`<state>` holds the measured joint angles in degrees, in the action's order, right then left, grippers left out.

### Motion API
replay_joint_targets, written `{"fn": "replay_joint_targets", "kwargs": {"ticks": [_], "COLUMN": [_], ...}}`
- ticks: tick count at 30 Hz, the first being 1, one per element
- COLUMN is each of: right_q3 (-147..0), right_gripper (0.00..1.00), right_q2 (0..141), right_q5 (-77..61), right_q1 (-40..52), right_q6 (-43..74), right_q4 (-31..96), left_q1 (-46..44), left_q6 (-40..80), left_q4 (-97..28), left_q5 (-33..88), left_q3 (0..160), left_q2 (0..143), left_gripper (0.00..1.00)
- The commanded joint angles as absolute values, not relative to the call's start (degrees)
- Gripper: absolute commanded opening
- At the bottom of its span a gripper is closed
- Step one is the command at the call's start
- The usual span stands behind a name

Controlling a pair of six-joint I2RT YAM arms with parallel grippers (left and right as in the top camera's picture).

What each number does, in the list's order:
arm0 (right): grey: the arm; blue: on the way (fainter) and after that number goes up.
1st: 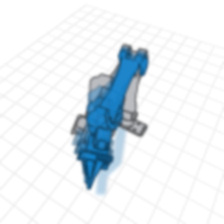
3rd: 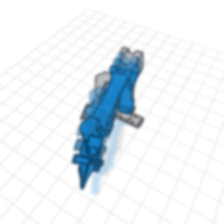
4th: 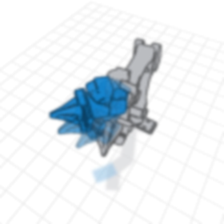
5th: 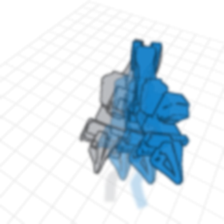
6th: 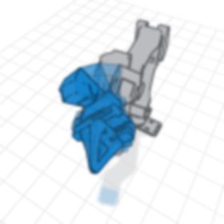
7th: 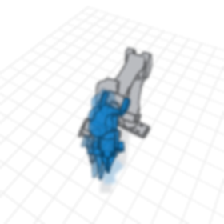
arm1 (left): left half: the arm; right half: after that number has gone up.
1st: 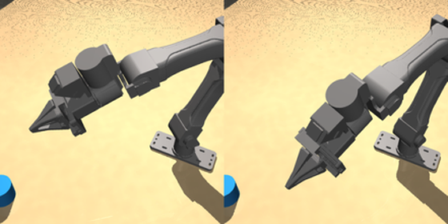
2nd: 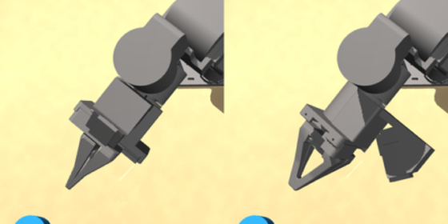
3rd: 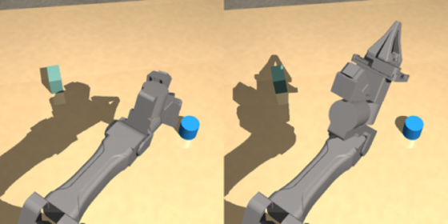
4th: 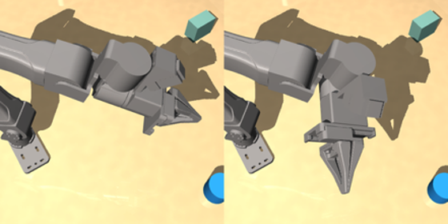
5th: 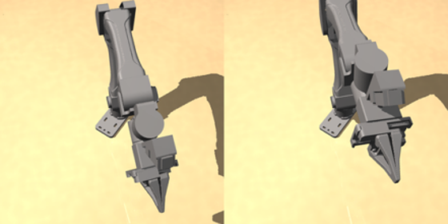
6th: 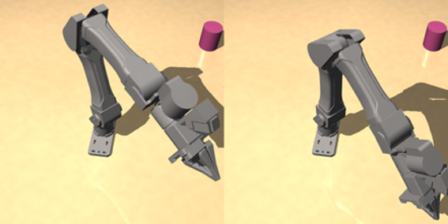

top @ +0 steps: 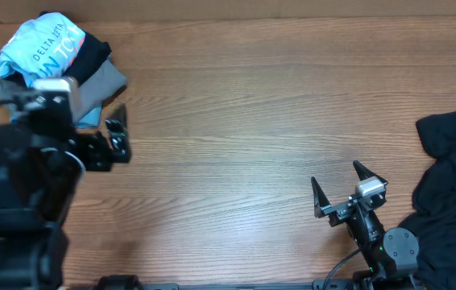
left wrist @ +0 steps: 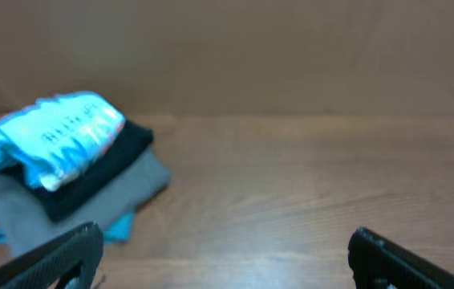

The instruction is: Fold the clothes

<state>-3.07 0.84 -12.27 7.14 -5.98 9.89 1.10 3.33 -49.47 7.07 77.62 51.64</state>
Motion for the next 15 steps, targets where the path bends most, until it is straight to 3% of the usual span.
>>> {"fn": "replay_joint_targets", "kwargs": {"ticks": [1, 7, 15], "right_q3": [-3.0, -3.0, -3.0], "right_gripper": [1.0, 1.0, 1.0], "right_q2": [0.2, 0.2, 0.2], "right_q5": [-12.7, -12.7, -12.7], "right_q1": [7.0, 7.0, 7.0], "right_q6": [-5.6, -5.6, -5.6], "right_q4": [9.5, 9.5, 9.5], "left_q1": [0.7, 0.7, 0.7], "left_q6": [4.2, 4.3, 4.3], "left_q4": [-41.0, -26.6, -24.6], "left_q5": [9.9, 9.8, 7.0], "left_q3": [63.6, 41.4, 27.6], "left_q2": [43.4, 27.9, 6.7], "left_gripper": [1.0, 1.0, 1.0]}}
